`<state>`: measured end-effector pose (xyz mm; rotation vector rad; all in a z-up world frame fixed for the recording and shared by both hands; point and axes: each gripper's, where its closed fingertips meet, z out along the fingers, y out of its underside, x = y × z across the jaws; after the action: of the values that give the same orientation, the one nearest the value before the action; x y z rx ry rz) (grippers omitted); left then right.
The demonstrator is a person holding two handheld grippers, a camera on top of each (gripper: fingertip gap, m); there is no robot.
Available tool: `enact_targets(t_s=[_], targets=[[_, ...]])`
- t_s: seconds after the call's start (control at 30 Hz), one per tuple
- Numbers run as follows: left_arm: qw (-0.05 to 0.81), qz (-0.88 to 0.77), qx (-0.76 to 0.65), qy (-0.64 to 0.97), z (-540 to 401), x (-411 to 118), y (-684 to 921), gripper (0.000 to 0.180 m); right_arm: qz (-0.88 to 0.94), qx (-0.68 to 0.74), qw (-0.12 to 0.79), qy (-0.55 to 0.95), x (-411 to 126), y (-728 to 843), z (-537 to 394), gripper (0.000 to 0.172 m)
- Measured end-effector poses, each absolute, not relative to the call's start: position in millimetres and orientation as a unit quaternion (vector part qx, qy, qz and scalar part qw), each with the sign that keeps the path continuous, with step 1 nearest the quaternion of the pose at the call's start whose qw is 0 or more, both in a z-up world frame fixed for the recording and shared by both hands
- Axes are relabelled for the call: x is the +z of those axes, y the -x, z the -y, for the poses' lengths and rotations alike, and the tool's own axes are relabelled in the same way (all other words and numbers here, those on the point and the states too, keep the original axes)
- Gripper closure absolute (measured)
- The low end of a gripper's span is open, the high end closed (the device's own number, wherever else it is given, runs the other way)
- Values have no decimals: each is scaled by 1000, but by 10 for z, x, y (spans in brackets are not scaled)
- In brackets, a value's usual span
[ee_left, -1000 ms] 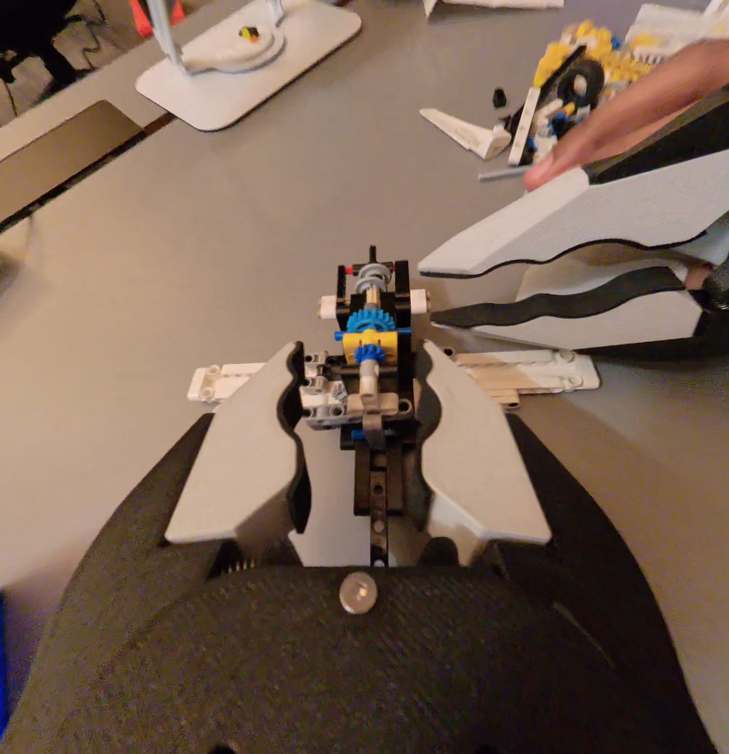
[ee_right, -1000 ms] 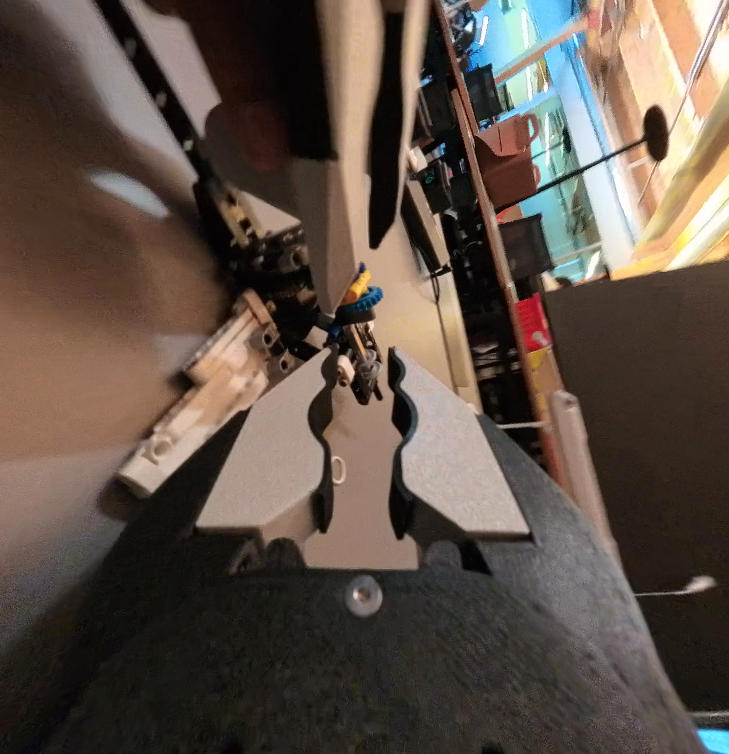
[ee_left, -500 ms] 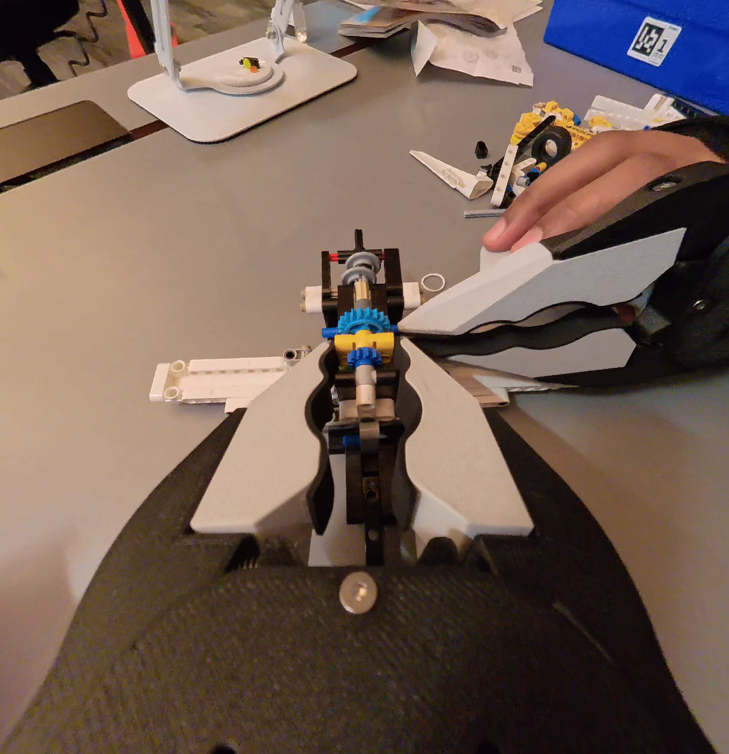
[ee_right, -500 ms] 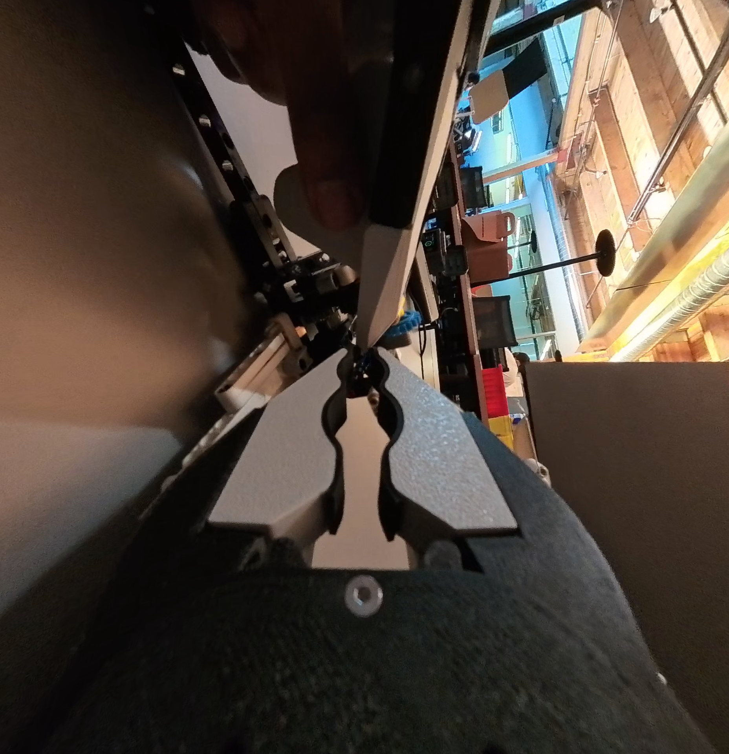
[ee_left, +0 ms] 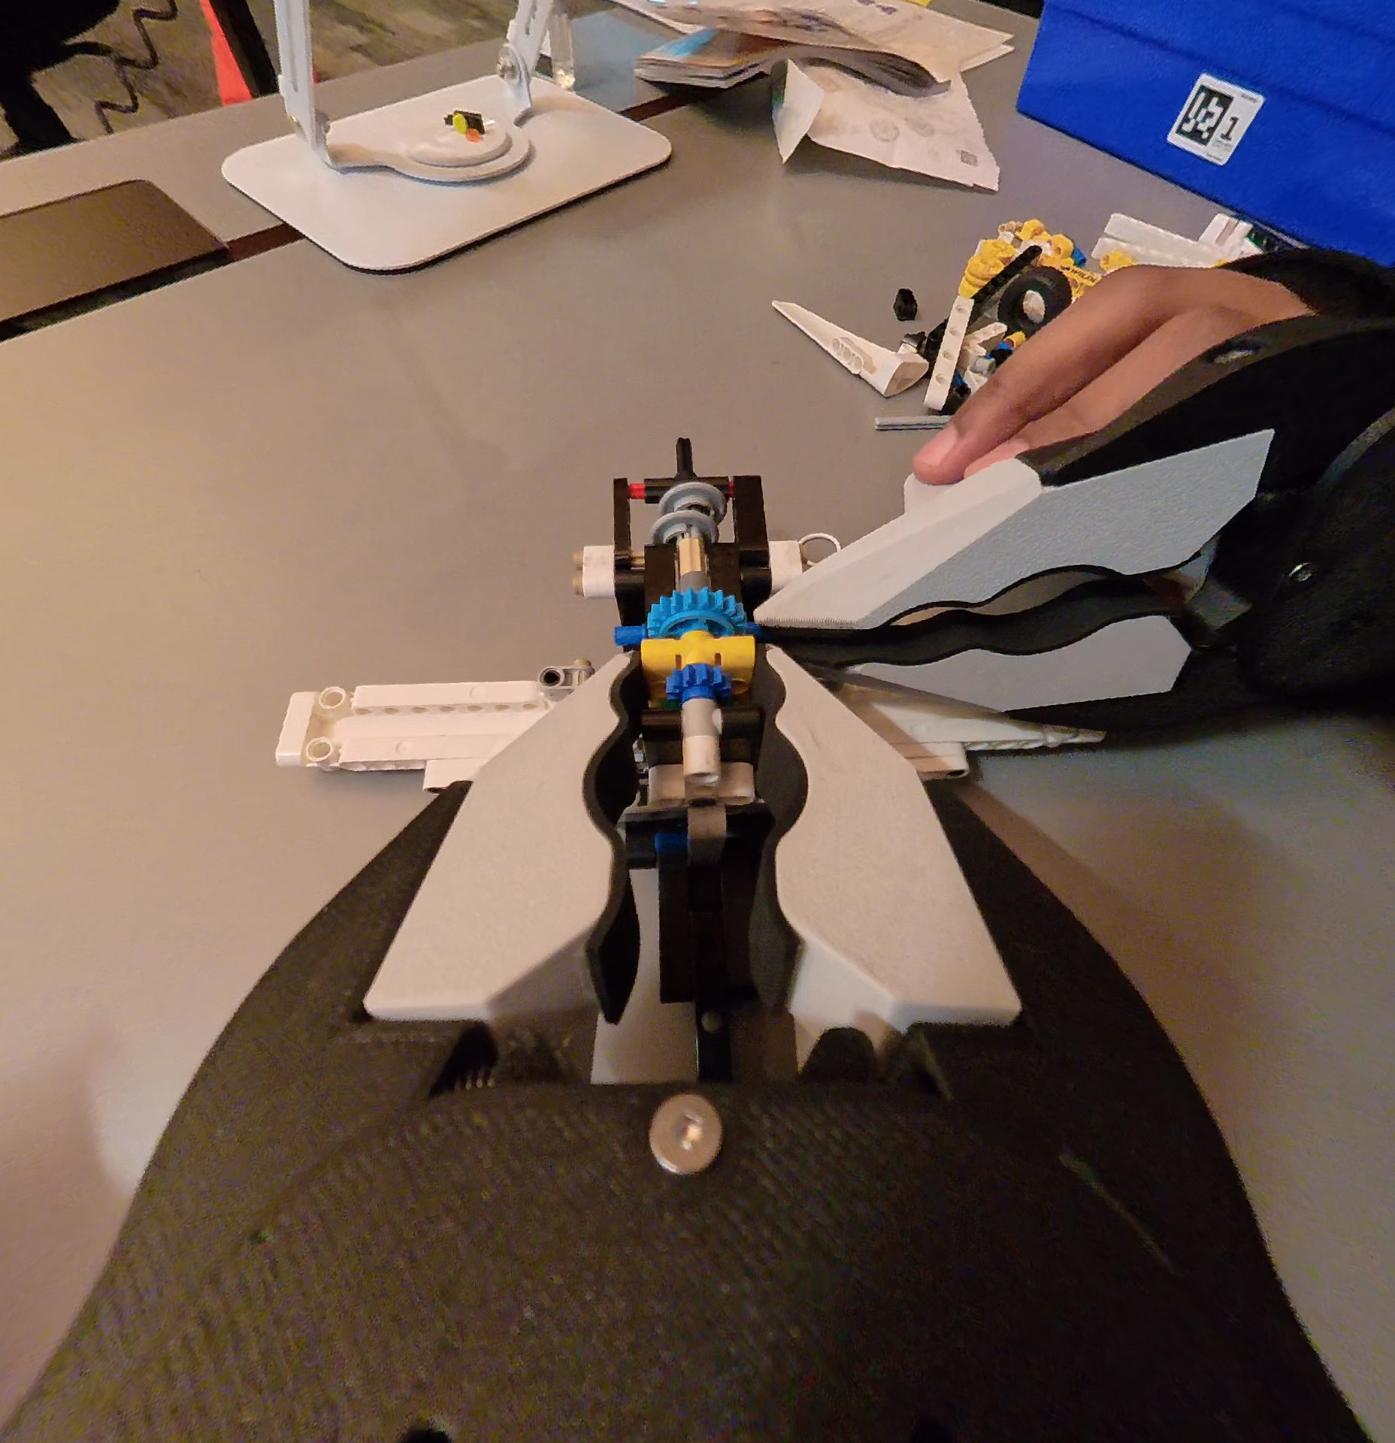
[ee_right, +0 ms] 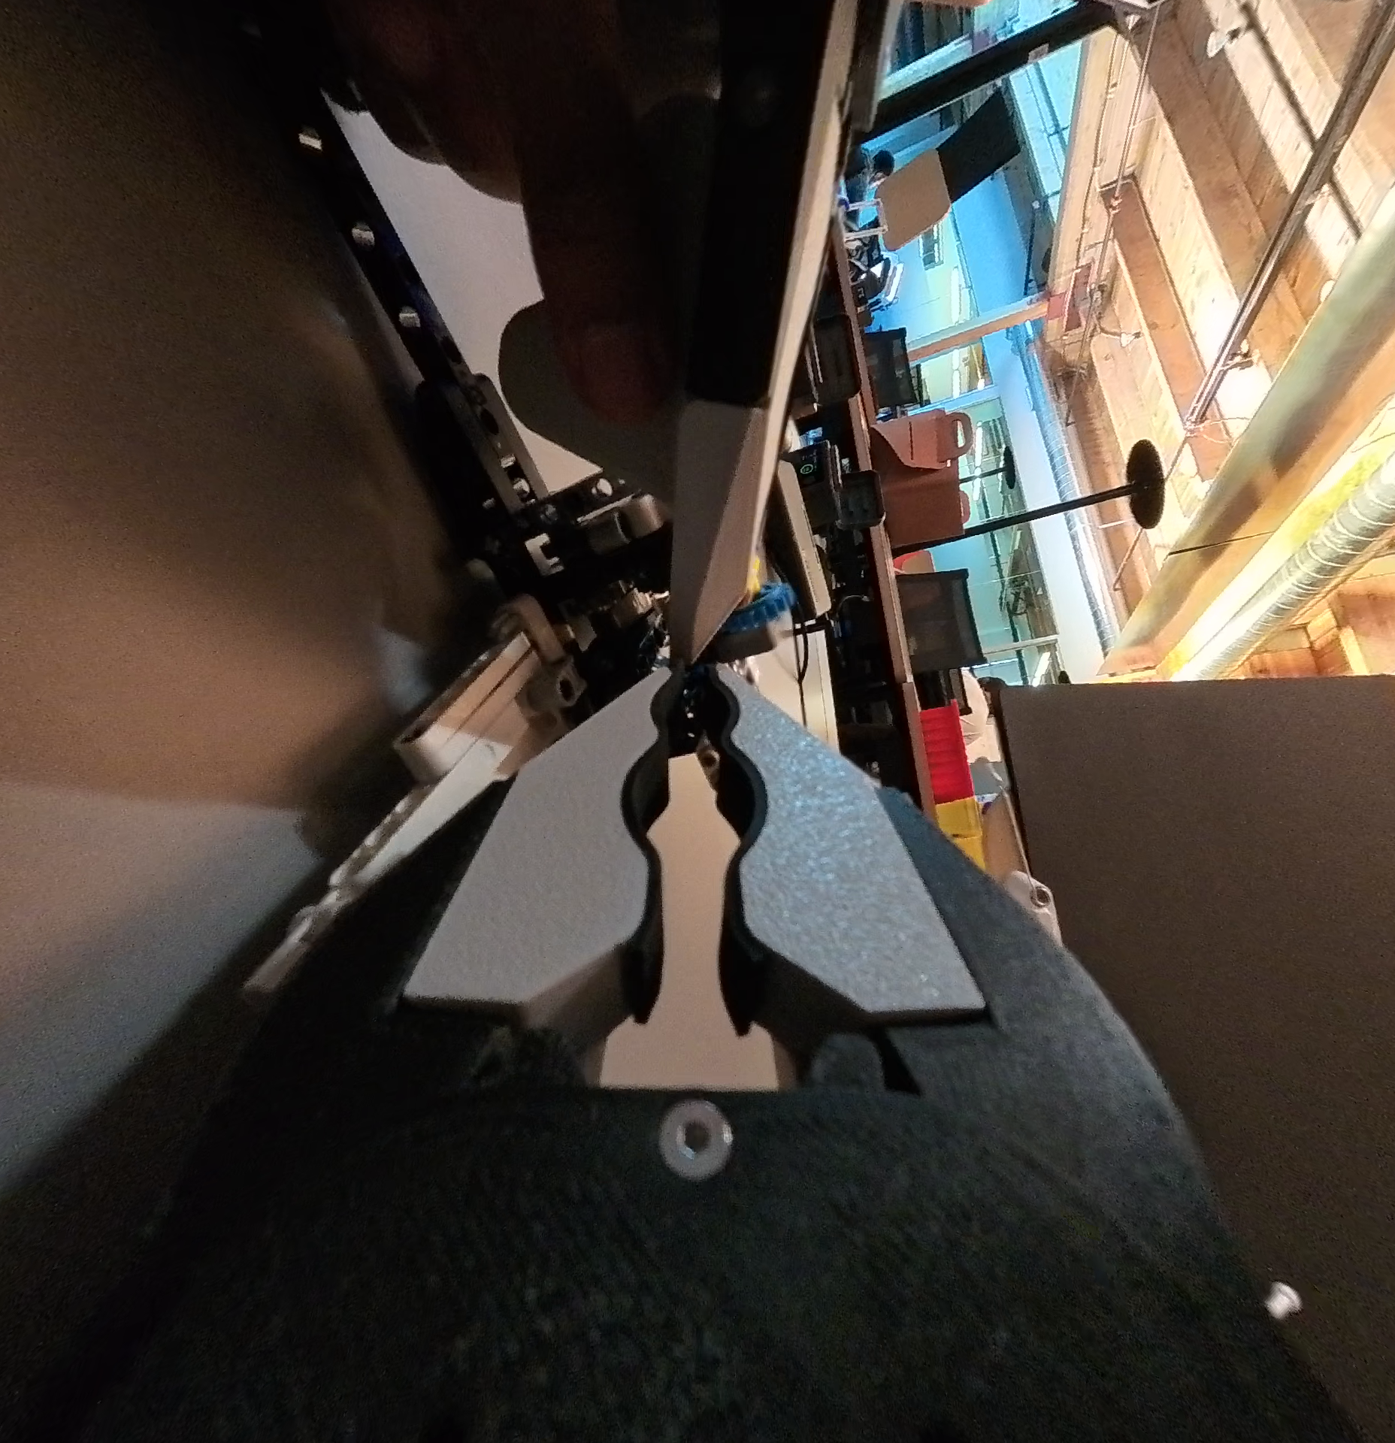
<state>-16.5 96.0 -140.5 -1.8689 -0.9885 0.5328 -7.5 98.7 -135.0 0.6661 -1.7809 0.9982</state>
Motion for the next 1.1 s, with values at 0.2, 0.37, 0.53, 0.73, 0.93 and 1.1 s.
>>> enact_targets(t_s=[0.2, 0.37, 0.53, 0.73, 0.93, 1.1], targets=[[444, 411, 235, 761, -959, -1414, 183, 155, 757, 413, 447, -238, -1361, 89, -1012, 170], [441, 417, 239, 758, -983, -1419, 187, 155, 781, 424, 417, -189, -1362, 97, -1059, 171], [432, 482, 272, 712, -523, -1401, 303, 156, 818, 452, 334, -122, -1452, -24, -1200, 172], [424, 440, 274, 742, -886, -1408, 275, 155, 790, 566, 235, 13, -1133, 156, -1159, 172], [443, 445, 252, 736, -952, -1402, 265, 155, 817, 552, 147, 77, -1235, 185, -1015, 169], [433, 433, 271, 743, -970, -1401, 272, 155, 830, 533, 126, 104, -1313, 222, -1027, 170]])
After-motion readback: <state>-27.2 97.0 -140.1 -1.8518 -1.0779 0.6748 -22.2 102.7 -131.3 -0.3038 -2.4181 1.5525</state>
